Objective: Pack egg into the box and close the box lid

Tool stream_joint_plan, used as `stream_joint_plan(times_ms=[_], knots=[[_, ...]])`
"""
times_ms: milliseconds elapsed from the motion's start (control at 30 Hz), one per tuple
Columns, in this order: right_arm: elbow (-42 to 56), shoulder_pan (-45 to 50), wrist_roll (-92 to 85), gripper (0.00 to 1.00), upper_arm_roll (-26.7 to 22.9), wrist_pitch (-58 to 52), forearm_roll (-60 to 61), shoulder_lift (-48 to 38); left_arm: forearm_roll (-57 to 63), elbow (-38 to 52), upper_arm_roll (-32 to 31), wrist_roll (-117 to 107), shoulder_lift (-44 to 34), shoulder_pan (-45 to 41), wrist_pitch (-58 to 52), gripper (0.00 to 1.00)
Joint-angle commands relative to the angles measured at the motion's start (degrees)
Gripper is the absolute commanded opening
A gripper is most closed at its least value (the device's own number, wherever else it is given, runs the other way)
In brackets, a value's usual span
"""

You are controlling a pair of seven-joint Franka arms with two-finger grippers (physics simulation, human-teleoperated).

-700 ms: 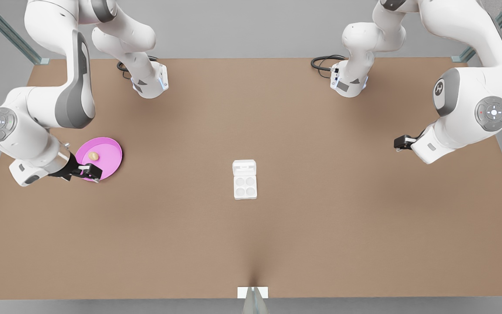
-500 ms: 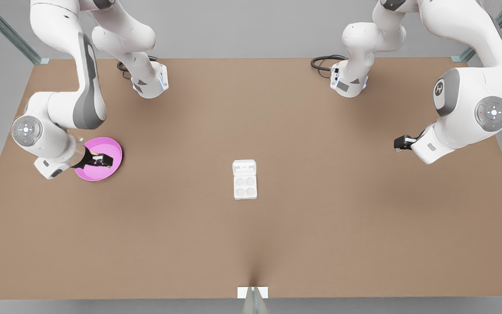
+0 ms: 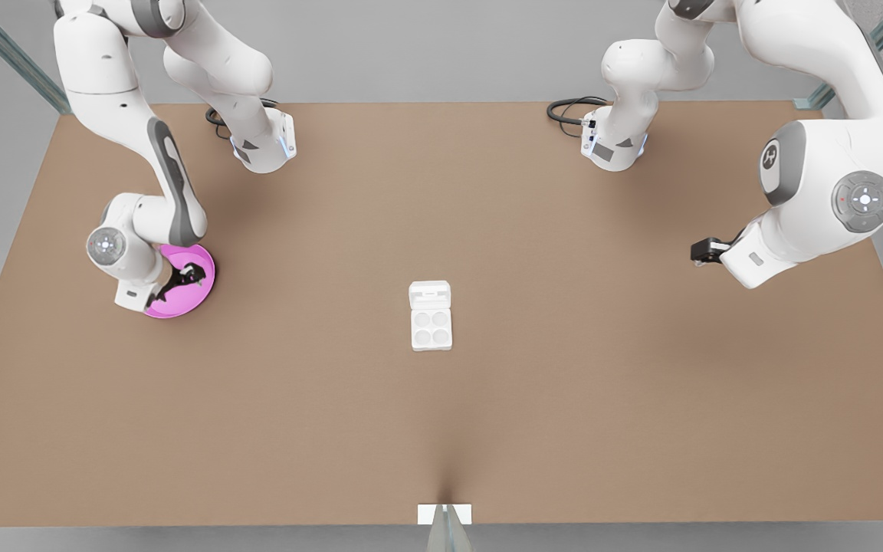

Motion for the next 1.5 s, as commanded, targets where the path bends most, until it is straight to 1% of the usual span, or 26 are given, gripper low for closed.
stream_joint_plan(times_ms=[0,167,400,500,733,867,933,1467], knots=[[-0.2,-1.3,-36.2,1.00,0.0,8.7,-2.3,1.1,0.0,0.0,0.0,-0.1,-0.1,-0.2,-0.1,1.00],[-1.2,-3.8,-40.0,1.00,0.0,9.2,-5.1,2.8,0.0,0.0,0.0,-0.1,-0.1,-0.2,-0.1,1.00],[-2.8,-7.3,-54.8,1.00,0.0,10.9,-5.1,3.6,0.0,0.0,0.1,-0.1,-0.1,-0.4,-0.1,1.00],[-5.6,-7.7,-57.5,1.00,0.1,11.7,-5.1,2.7,0.0,0.0,0.1,-0.2,-0.1,-0.5,-0.1,1.00],[-5.1,-9.2,-63.0,1.00,0.1,11.7,-5.1,3.3,0.0,0.0,0.1,-0.2,-0.1,-0.5,-0.1,1.00],[-5.7,-11.8,-64.2,1.00,0.0,11.7,-5.2,3.4,0.0,0.0,0.0,-0.2,-0.1,-0.6,-0.1,1.00],[-7.9,-12.0,-64.4,1.00,0.1,13.1,-5.1,2.7,0.0,0.0,0.0,-0.2,0.0,-0.6,0.0,1.00],[-7.2,-14.2,-64.6,1.00,0.0,13.0,-6.7,4.0,0.0,0.0,0.1,-0.2,0.3,-0.6,-0.1,1.00]])
